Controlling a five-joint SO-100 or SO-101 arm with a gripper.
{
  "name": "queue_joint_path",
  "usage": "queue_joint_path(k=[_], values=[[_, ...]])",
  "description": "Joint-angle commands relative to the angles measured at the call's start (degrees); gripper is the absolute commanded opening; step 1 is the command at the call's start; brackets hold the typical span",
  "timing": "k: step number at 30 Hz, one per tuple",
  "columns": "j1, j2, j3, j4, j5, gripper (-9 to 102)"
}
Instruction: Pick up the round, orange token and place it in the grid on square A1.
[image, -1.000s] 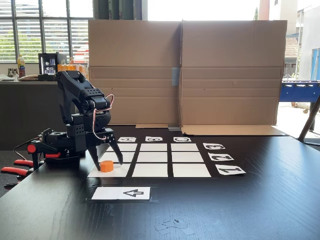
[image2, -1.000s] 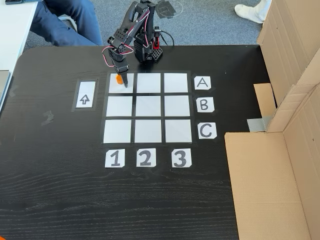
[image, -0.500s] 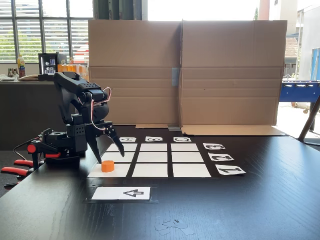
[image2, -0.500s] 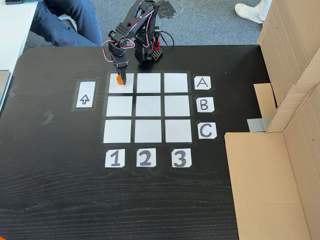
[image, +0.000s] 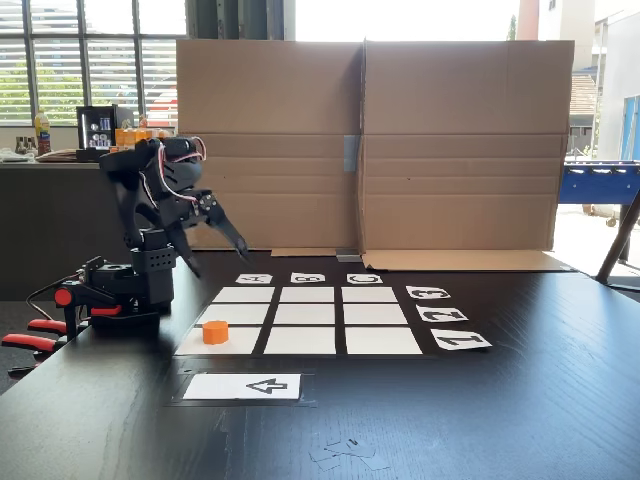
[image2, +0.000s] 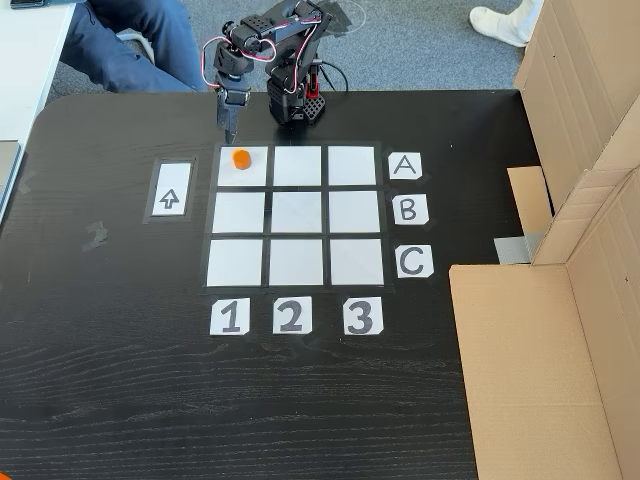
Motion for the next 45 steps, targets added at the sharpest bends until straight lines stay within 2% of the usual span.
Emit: queue_joint_path(k=[1,9,15,20,24,38,45], values=[[4.0,3.7,-5.3,1.5,-0.4,31],[15.1,10.6,-12.3,3.0,-2.5,31],[28.3,17.6,-12.6,1.5,-6.2,31],[38.8,24.4,-8.2,-0.7,-7.5,32],[43.8,30.8,-0.7,-2.3,-7.7,32],[47.5,41.7,23.1,-4.5,-9.1,32],[47.5,42.5,30.2,-6.7,-10.6,27]])
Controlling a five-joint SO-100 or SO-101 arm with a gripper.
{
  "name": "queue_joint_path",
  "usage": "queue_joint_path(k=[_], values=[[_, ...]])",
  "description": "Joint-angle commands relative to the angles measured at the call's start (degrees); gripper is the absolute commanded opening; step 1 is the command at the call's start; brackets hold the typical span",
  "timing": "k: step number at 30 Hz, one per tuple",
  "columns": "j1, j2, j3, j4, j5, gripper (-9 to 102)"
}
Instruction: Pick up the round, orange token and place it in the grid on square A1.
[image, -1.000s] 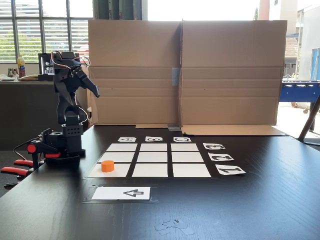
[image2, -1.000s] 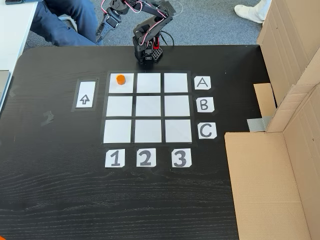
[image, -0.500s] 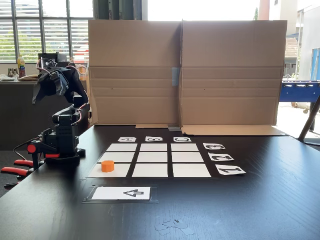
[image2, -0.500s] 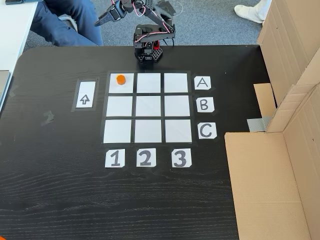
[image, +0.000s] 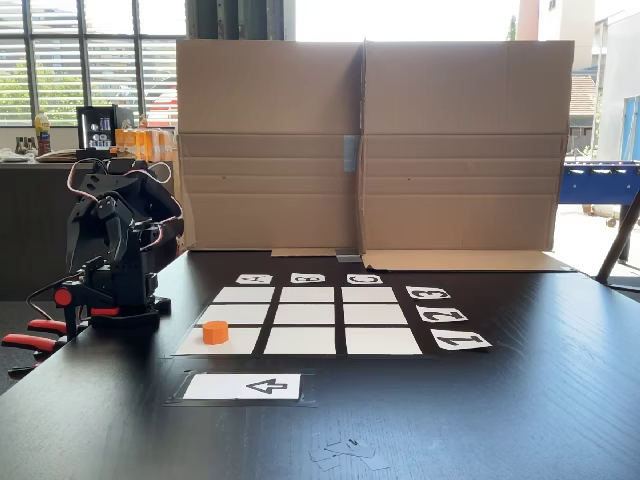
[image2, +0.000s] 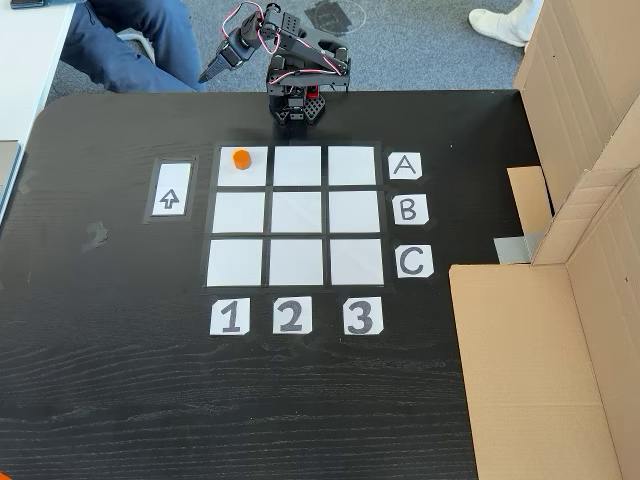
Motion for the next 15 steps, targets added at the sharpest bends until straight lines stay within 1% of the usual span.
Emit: queue_joint_path(k=[1,5,8,15], values=[[0.6,0.7,2.3,-2.5,-0.6,27],[1.7,1.1,6.8,-6.5,-1.1,25],[2.3,1.1,9.8,-6.9,-3.9,23],[2.6,3.1,14.0,-7.3,-6.9,17]])
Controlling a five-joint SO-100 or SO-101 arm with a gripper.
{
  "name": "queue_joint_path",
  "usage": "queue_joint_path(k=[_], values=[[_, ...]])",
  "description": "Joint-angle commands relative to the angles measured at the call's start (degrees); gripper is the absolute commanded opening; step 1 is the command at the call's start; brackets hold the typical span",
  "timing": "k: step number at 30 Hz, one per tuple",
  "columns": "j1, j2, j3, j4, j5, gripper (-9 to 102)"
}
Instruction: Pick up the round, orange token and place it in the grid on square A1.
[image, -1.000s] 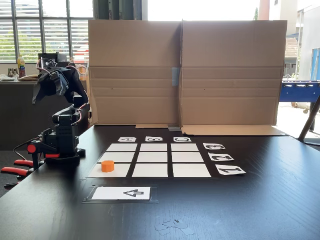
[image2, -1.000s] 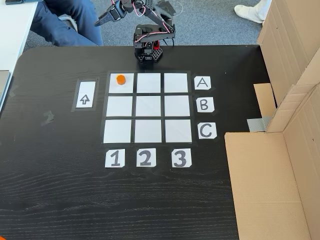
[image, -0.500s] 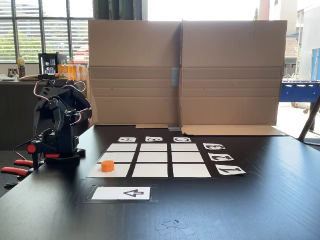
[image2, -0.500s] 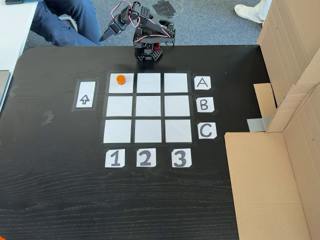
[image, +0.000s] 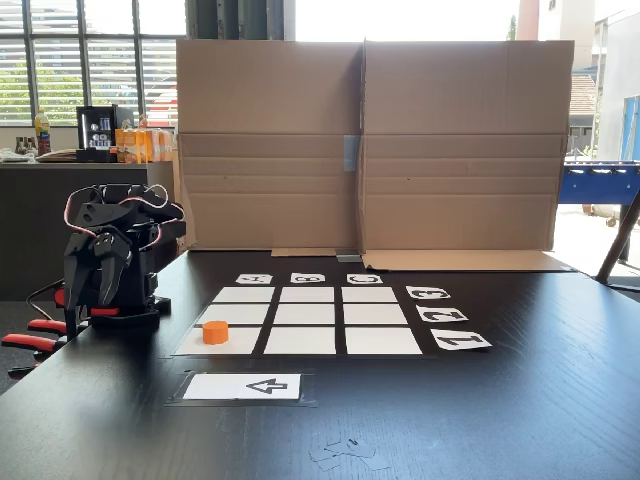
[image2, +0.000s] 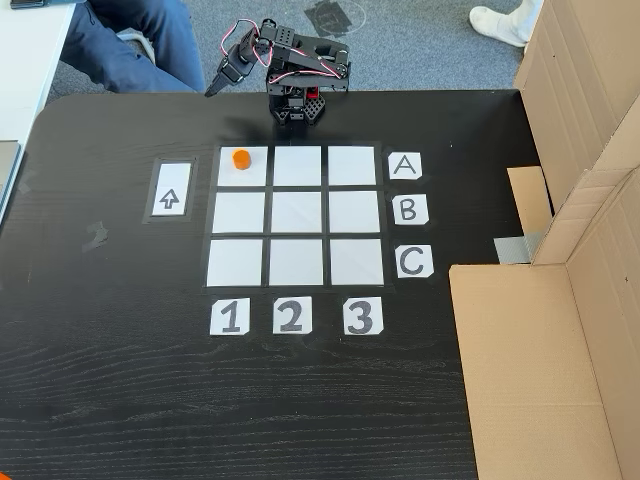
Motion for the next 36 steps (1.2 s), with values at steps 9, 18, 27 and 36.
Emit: queue_joint_path(k=[9,18,27,36], values=[[-0.3,2.9,2.4,-1.1,-1.8,7],[-2.3,4.9,5.4,-1.5,-3.4,5],[-3.4,6.5,6.9,-1.6,-4.2,4],[-3.4,8.6,8.1,-1.6,-4.2,4]])
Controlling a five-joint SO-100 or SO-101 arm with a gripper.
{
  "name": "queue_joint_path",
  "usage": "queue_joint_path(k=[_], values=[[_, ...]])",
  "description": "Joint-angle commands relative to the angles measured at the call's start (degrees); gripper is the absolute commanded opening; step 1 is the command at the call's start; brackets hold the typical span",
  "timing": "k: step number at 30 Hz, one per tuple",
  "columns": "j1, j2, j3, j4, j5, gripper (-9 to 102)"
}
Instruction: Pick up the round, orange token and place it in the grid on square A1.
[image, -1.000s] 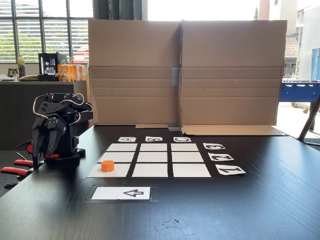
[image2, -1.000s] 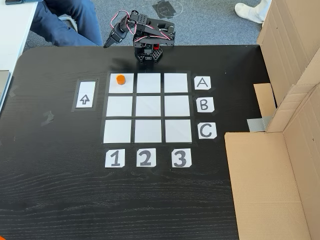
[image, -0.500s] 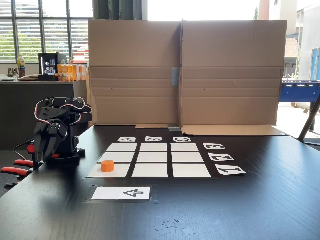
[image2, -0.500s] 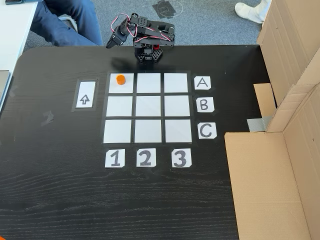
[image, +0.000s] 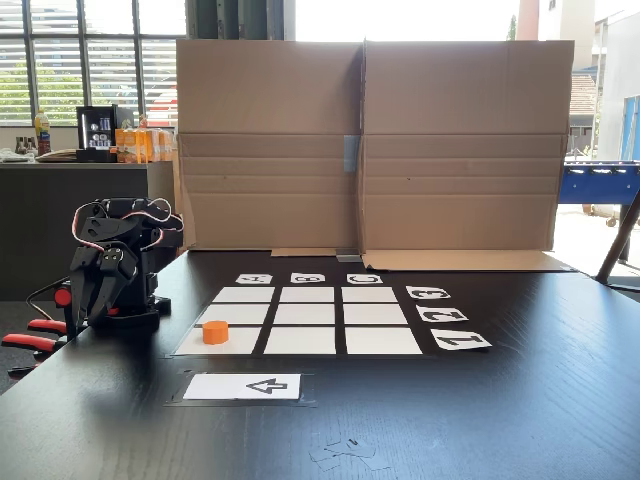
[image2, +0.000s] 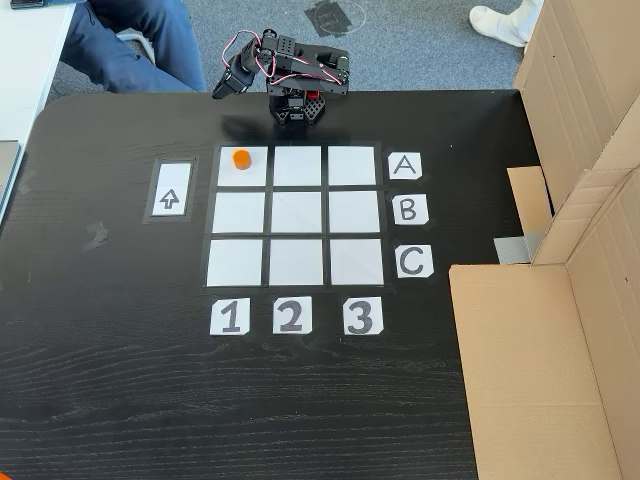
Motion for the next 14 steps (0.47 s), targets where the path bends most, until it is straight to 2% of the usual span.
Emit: queue_joint_path(k=[1,14], values=[[-0.4,0.4,-0.1,-0.6,-0.3,4],[-0.4,1.0,0.0,-0.6,0.4,4]])
